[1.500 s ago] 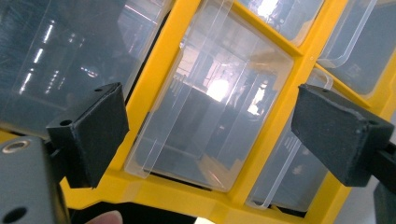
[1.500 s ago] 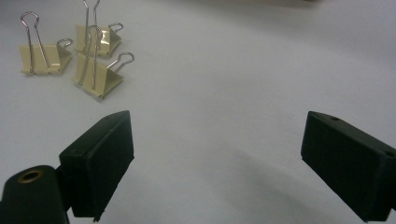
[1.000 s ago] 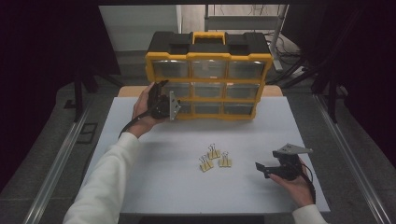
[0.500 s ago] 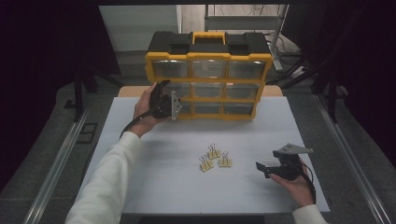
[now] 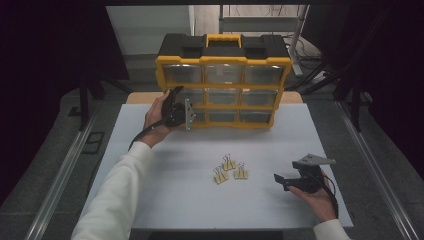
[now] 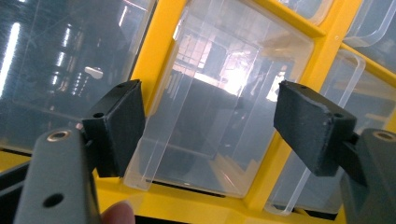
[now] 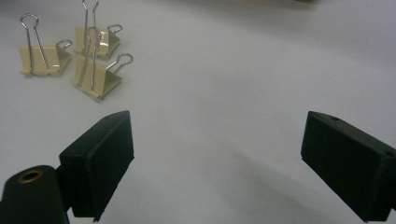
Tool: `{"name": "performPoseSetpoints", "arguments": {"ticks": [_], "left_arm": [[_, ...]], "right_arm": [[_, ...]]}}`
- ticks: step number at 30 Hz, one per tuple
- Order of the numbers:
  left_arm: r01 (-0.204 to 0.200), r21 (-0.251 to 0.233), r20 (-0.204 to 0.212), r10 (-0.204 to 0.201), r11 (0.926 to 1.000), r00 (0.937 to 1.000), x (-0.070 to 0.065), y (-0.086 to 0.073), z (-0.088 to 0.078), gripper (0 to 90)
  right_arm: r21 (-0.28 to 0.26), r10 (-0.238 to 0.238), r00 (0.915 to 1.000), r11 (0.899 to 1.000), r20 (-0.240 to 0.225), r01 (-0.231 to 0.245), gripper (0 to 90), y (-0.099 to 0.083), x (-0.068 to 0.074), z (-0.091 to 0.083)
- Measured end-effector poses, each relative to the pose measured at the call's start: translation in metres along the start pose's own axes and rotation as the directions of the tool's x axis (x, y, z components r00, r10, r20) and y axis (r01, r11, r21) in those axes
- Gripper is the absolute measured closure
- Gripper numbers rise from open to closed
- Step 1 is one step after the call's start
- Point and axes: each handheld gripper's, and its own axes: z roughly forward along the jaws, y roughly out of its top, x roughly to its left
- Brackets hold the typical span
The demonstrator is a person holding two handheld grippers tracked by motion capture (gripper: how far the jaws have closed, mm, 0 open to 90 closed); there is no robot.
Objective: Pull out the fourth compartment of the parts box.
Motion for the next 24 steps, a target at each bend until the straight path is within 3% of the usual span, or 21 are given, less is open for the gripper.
{"name": "performPoseSetpoints", "arguments": {"ticks": [16,24], "left_arm": [[-0.001,-0.010,-0.050,0.001,1.0000,0.9987,-0.0007,-0.0018,-0.0013,39.4],[-0.023,-0.018,-0.084,0.021,0.9996,0.9962,-0.0022,-0.0028,-0.0009,46.1]], "right_arm": [[-0.001,-0.001,1.0000,1.000,0.001,0.001,9.8,0.0001,-0.0001,-0.0002],[-0.004,-0.003,1.0000,1.000,0.000,0.003,9.8,0.0002,0.0002,-0.0006]]}}
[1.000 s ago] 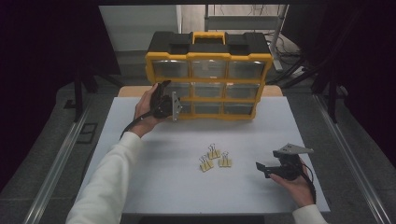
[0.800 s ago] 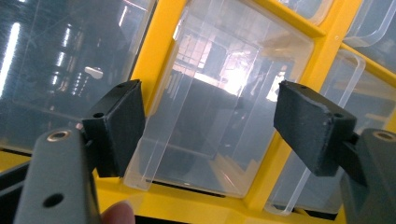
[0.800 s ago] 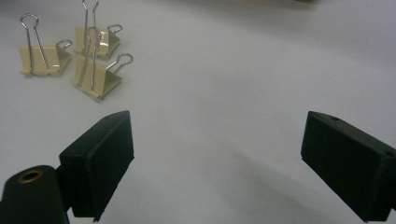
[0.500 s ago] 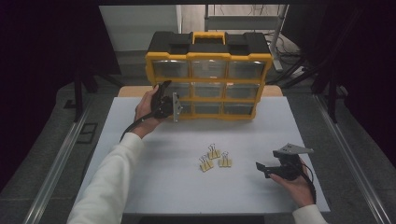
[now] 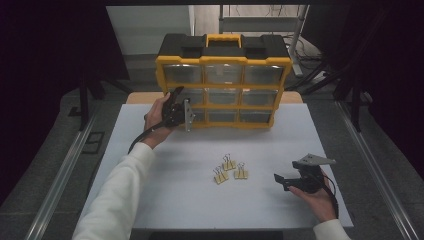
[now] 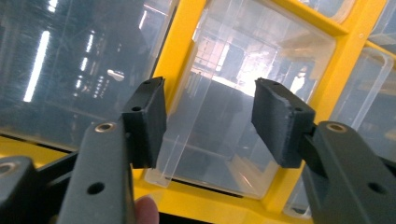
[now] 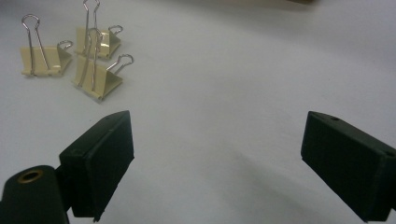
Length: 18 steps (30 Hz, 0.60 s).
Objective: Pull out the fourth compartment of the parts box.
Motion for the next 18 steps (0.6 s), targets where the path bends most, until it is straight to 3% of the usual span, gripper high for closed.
{"name": "performPoseSetpoints", "arguments": {"ticks": [18], "left_arm": [[-0.054,0.019,-0.094,0.056,0.9984,0.9940,-0.0033,0.0007,-0.0005,65.1]], "right_arm": [[-0.003,-0.001,1.0000,1.000,0.001,0.001,9.8,0.0004,0.0003,-0.0009]]}}
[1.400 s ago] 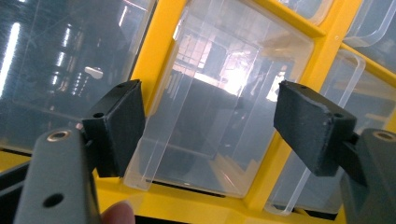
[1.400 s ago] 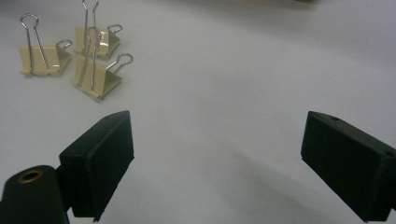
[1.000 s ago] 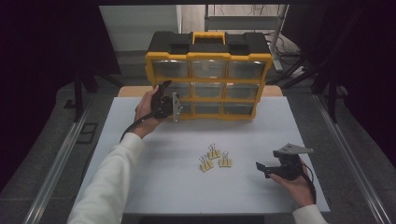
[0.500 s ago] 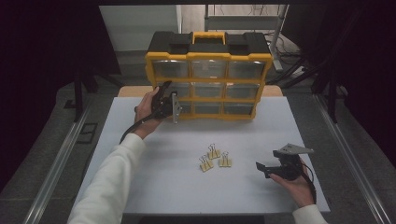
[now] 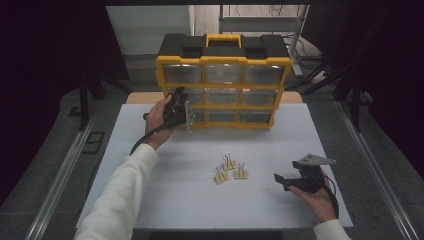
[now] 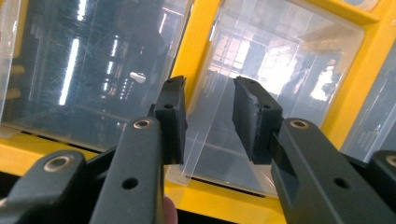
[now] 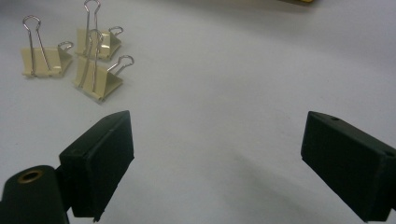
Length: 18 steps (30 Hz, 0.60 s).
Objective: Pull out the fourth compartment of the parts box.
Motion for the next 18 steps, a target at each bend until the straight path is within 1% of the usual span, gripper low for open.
{"name": "performPoseSetpoints", "arguments": {"ticks": [4,6,8,10,12,13,14,18], "left_arm": [[0.007,0.004,-0.008,-0.007,1.0000,0.9999,0.0005,0.0006,-0.0002,69.5],[-0.011,0.007,-0.024,0.011,0.9999,0.9996,-0.0006,0.0009,-0.0004,70.2],[-0.015,0.006,-0.036,0.015,0.9999,0.9992,-0.0015,0.0010,-0.0007,70.8],[-0.005,0.004,-0.036,0.005,1.0000,0.9993,-0.0014,0.0012,-0.0011,71.1],[-0.006,0.000,-0.036,0.006,1.0000,0.9993,-0.0012,0.0005,-0.0012,71.4],[0.005,-0.011,-0.036,-0.005,0.9999,0.9993,-0.0016,0.0002,-0.0007,71.5],[-0.006,-0.001,-0.034,0.006,1.0000,0.9994,-0.0007,0.0002,-0.0017,71.6],[0.002,-0.004,-0.033,-0.002,1.0000,0.9994,-0.0012,-0.0001,-0.0027,71.8]], "right_arm": [[0.000,0.000,1.0000,1.000,0.003,0.000,9.8,0.0003,0.0003,-0.0003],[0.000,-0.002,1.0000,1.000,0.004,0.002,9.8,0.0007,0.0007,-0.0004],[0.002,-0.001,1.0000,1.000,0.005,0.001,9.8,0.0008,0.0009,-0.0003],[0.002,-0.002,1.0000,1.000,0.006,0.002,9.8,0.0006,0.0005,-0.0004],[0.002,0.000,1.0000,1.000,0.006,0.000,9.8,0.0005,0.0002,-0.0005],[0.002,0.000,1.0000,1.000,0.007,0.000,9.8,0.0004,0.0000,-0.0006],[0.002,0.000,1.0000,1.000,0.007,0.000,9.8,0.0004,-0.0002,-0.0005],[0.005,0.002,0.9999,1.000,0.011,-0.002,9.8,0.0000,-0.0009,-0.0006]]}}
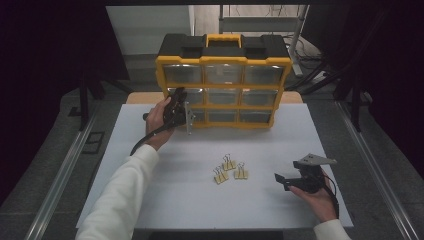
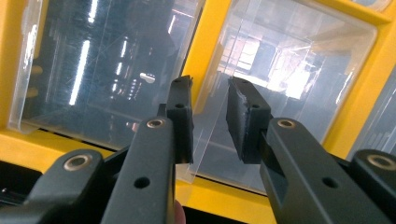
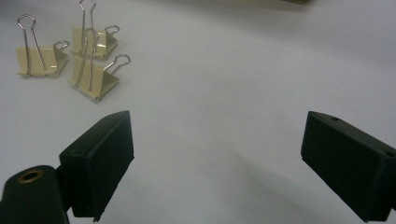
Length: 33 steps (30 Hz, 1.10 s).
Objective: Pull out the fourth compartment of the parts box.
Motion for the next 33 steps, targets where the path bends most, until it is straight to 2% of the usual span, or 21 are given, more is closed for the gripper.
{"name": "performPoseSetpoints", "arguments": {"ticks": [1,5,13,16,18,20,33], "left_arm": [[0.013,-0.010,-0.001,-0.013,0.9999,0.9999,-0.001,0.000,0.000,71.7],[0.001,-0.001,0.002,-0.001,1.0000,1.0000,0.001,0.000,-0.001,71.7],[0.015,-0.020,0.000,-0.015,0.9997,0.9999,0.000,-0.001,-0.004,71.8],[0.003,-0.014,0.003,-0.003,0.9999,1.0000,0.001,-0.001,-0.006,71.8],[0.013,-0.024,0.004,-0.013,0.9996,0.9999,0.000,-0.002,-0.007,71.8],[0.001,-0.017,0.005,-0.001,0.9999,1.0000,0.001,-0.002,-0.009,71.8],[0.000,-0.028,0.013,0.001,0.9996,0.9999,0.002,-0.002,-0.019,71.7]], "right_arm": [[0.000,0.001,1.0000,1.000,0.000,-0.001,9.8,0.000,0.000,0.000],[-0.001,-0.001,1.0000,1.000,0.001,0.001,9.8,0.000,0.000,0.000],[-0.002,-0.002,1.0000,1.000,0.001,0.002,9.8,0.000,0.000,0.000],[-0.002,-0.003,1.0000,1.000,0.001,0.003,9.8,0.000,0.000,0.000],[-0.003,-0.003,1.0000,1.000,0.001,0.003,9.8,0.000,0.000,0.000],[-0.003,-0.002,1.0000,1.000,0.001,0.002,9.8,0.000,0.000,0.000],[-0.004,-0.001,1.0000,1.000,0.002,0.001,9.8,0.000,0.000,-0.001]]}}
